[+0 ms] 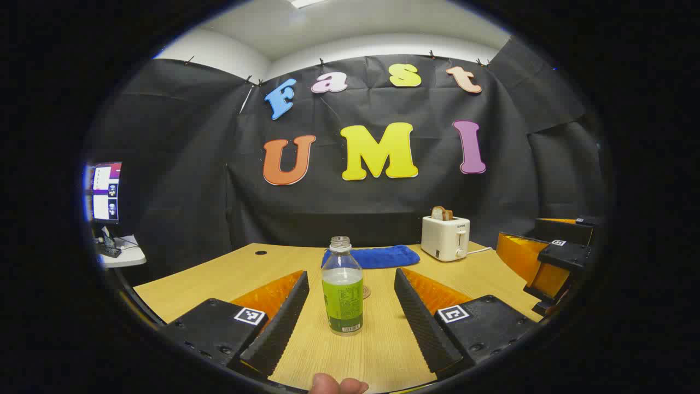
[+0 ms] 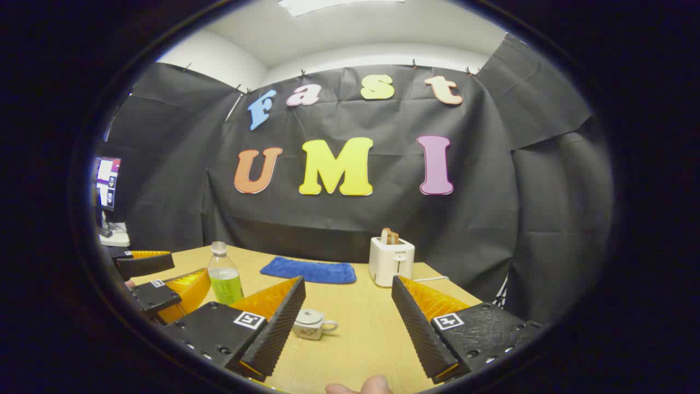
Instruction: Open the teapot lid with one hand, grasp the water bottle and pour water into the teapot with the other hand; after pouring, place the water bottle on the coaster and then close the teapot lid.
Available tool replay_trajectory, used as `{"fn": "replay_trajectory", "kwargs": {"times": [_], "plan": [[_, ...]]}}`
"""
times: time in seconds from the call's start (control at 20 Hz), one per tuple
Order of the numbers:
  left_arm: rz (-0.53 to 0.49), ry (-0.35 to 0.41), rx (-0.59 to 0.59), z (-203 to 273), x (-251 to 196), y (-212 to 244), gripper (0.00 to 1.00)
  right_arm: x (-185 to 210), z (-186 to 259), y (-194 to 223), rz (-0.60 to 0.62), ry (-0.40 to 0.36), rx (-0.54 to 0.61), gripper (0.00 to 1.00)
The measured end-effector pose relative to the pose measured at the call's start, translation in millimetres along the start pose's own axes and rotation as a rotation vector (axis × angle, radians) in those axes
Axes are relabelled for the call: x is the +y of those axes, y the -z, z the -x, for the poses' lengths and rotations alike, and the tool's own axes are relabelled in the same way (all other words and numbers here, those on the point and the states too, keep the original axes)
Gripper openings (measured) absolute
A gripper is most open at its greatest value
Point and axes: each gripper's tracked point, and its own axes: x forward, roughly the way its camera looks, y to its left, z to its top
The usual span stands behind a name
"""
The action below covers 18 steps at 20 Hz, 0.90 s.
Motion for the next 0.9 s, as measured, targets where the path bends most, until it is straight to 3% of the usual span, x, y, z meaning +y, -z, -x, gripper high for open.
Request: {"fn": "replay_trajectory", "kwargs": {"times": [0.9], "plan": [[0.025,-0.036,0.0,-0.6,19.3,-3.6,0.98,16.4,-5.0,12.8,0.018,-0.005,0.006,0.95]]}}
